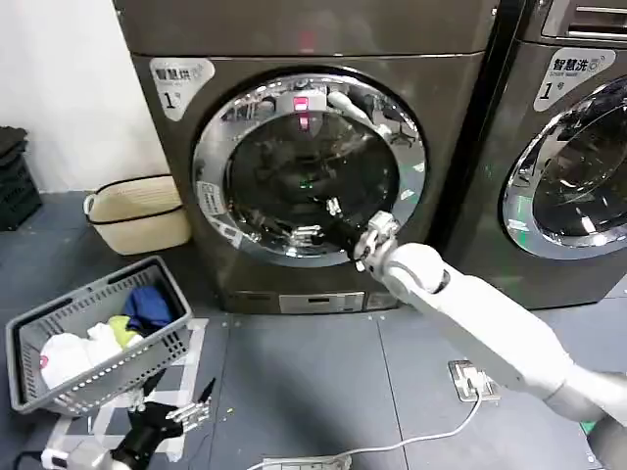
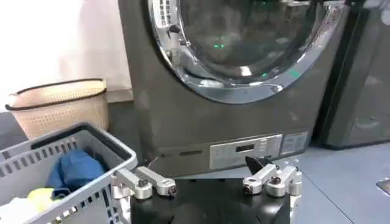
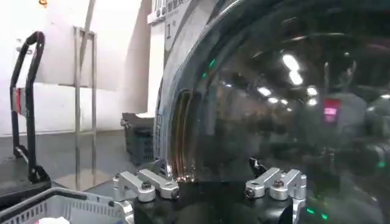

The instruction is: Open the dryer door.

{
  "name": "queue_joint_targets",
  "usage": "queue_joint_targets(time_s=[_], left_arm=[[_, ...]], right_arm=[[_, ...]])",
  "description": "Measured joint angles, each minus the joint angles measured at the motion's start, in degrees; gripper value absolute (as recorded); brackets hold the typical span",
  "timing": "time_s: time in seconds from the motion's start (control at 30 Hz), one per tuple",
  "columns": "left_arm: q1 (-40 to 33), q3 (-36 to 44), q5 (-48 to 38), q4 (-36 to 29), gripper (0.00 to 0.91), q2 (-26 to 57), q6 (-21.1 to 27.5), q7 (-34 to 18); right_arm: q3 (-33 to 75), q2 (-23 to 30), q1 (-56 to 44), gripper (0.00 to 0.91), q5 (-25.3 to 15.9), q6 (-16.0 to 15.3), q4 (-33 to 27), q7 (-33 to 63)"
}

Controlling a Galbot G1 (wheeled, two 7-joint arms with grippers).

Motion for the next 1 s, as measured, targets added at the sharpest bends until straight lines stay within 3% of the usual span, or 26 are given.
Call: queue_joint_targets(time_s=[1.0], left_arm=[[-0.3,0.1,0.0,0.5,0.907,0.0,0.0,0.0]], right_arm=[[-4.7,10.8,5.5,0.907,-0.3,-0.4,-9.6,-0.2]])
